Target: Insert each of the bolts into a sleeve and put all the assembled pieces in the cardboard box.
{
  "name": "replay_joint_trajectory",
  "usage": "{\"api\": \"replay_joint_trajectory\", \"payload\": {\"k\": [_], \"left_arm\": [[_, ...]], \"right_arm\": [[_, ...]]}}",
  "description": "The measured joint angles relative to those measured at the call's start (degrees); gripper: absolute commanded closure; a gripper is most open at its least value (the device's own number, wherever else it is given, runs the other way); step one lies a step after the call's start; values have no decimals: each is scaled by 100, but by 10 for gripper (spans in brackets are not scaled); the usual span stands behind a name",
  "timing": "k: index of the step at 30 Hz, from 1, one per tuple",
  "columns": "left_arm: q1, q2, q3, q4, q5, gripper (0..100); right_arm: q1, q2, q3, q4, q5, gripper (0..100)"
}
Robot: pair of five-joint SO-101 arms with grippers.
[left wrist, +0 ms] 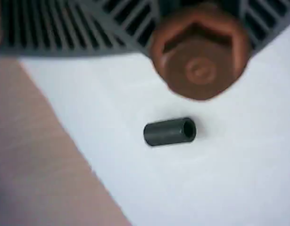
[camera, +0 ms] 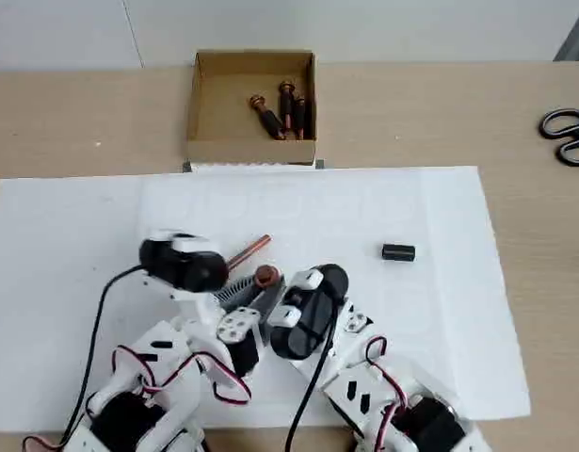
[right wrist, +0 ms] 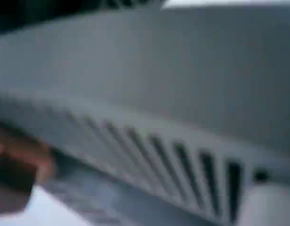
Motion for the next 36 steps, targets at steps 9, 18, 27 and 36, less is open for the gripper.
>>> {"api": "replay_joint_trajectory", "payload": {"k": [9, 18, 27, 36], "left_arm": [[0, -62, 378, -44, -255, 994], [-26, -62, 431, -44, -264, 850], [-105, -70, 598, 18, -404, 774], [-536, -9, -158, 132, -818, 775]], "right_arm": [[9, 35, 79, -202, 422, 995], [18, 35, 158, -202, 440, 995], [35, 18, 325, -193, 501, 995], [18, 9, 563, -325, 510, 995]]}}
